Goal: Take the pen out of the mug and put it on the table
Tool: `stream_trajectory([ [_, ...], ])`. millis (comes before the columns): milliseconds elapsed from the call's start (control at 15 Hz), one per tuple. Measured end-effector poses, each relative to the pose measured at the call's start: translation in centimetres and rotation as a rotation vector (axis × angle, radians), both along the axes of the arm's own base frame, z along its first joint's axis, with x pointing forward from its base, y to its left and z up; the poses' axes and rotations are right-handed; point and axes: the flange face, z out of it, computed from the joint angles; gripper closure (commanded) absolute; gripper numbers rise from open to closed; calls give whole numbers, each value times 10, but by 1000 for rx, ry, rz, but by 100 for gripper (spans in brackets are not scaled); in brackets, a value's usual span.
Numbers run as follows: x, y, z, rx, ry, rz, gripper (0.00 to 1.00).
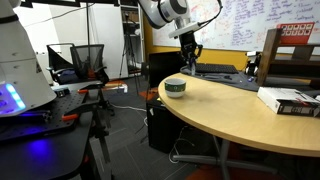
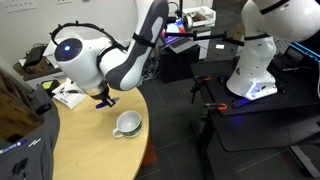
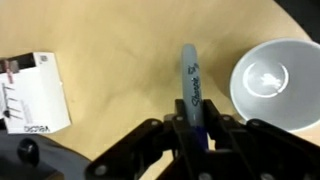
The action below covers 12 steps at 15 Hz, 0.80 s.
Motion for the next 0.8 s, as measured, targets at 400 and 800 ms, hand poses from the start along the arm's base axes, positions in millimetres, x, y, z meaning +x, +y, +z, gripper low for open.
stream_trajectory([
  [400, 47, -48, -40, -24, 40, -54, 94],
  [800, 77, -41, -86, -41, 37, -58, 37],
])
